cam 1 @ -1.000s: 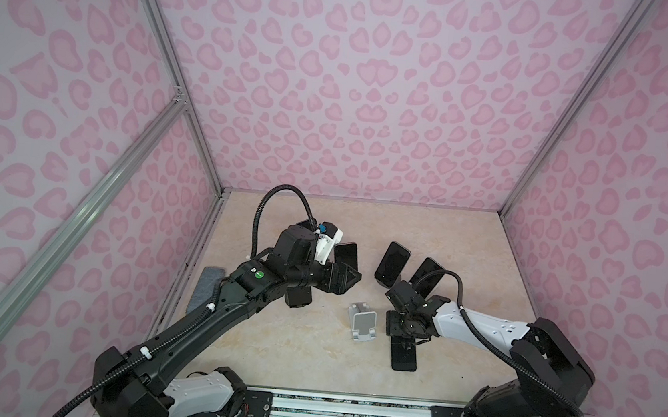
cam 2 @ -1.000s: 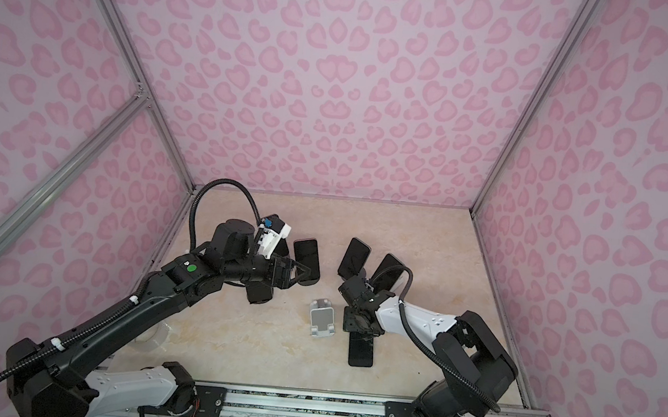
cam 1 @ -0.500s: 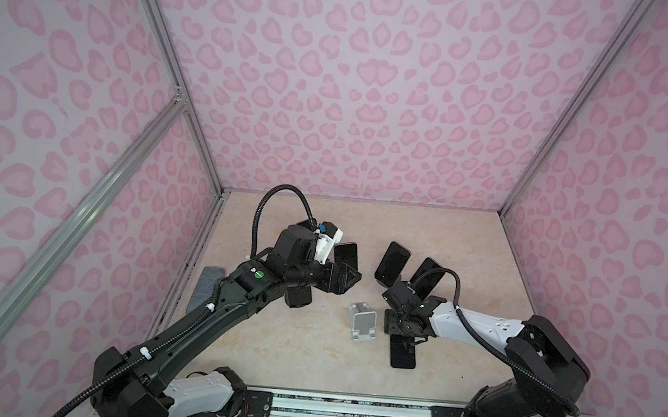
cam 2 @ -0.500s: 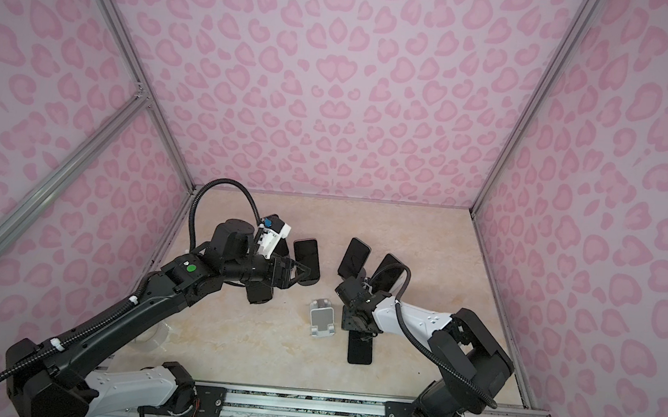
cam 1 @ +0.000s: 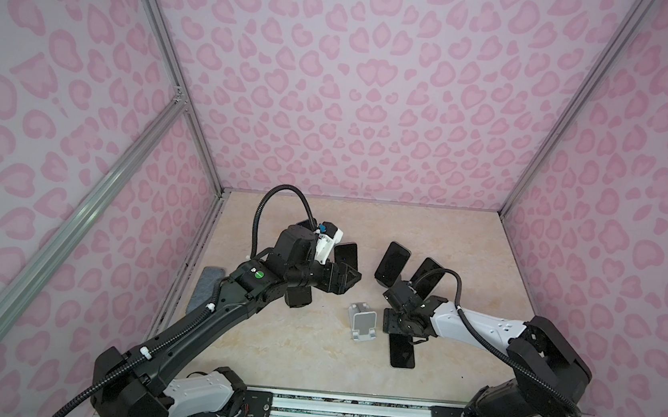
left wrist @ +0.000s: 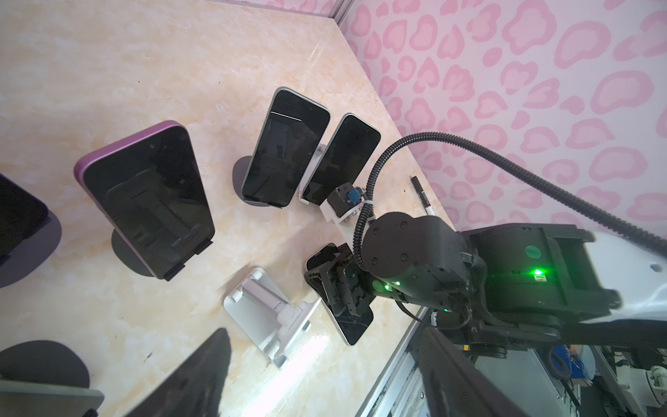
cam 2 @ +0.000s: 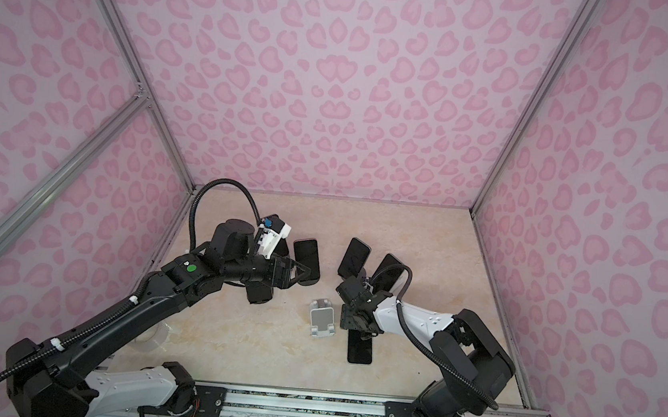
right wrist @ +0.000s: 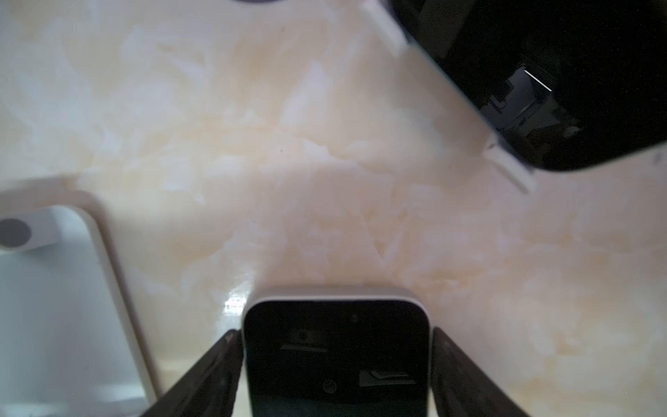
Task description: Remove the phone from the phone stand
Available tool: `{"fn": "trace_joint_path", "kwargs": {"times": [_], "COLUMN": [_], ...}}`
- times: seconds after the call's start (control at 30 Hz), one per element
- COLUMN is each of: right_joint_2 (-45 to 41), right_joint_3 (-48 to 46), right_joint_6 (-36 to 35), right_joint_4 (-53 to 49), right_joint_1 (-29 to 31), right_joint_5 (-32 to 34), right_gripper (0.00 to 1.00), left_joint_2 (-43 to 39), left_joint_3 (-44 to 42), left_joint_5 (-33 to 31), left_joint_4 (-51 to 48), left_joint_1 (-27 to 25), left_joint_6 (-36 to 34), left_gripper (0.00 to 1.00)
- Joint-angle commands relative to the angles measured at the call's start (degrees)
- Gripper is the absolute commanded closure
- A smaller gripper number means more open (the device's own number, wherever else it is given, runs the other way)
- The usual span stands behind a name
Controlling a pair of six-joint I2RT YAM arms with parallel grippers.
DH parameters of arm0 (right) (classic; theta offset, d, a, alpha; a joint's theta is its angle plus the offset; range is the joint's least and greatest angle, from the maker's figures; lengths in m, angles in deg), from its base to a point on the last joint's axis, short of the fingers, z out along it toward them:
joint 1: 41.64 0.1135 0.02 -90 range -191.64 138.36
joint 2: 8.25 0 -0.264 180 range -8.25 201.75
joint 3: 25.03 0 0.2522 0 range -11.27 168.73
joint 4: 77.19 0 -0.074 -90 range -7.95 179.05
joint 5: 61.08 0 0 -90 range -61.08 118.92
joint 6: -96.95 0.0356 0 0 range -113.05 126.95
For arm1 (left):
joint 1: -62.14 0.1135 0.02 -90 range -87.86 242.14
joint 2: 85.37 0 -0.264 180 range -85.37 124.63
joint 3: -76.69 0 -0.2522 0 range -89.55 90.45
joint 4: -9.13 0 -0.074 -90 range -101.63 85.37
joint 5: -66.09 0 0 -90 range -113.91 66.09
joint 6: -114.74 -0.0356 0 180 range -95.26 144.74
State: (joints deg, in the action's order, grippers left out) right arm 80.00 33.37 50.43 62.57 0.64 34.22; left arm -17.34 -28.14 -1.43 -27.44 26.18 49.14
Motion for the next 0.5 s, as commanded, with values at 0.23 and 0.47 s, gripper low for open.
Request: {"fn": "trace_joint_path", "kwargs": {"times": [0.23, 0.47], "right_joint_2": [-5.5, -10.0], "right_joint_3": [-1.6, 1.7], "right_joint_6": [2.9, 2.3], "right_joint_4": [1.0, -2.7], "right_joint_1": [0.7, 2.2], "right_joint_5": [-0.8, 0.5], "right_gripper": [0.18, 0.16], "left_joint_2": [0.0, -0.7], "left_joint_3": [0.7, 0.7], "left_joint_5": [-0.8, -3.1], "left_joint_4": [-0.3, -0.5], "left_joint_1": [-0.1, -0.1], "left_joint_6": [-0.4, -1.0], "left_gripper": [0.15, 0.15]}}
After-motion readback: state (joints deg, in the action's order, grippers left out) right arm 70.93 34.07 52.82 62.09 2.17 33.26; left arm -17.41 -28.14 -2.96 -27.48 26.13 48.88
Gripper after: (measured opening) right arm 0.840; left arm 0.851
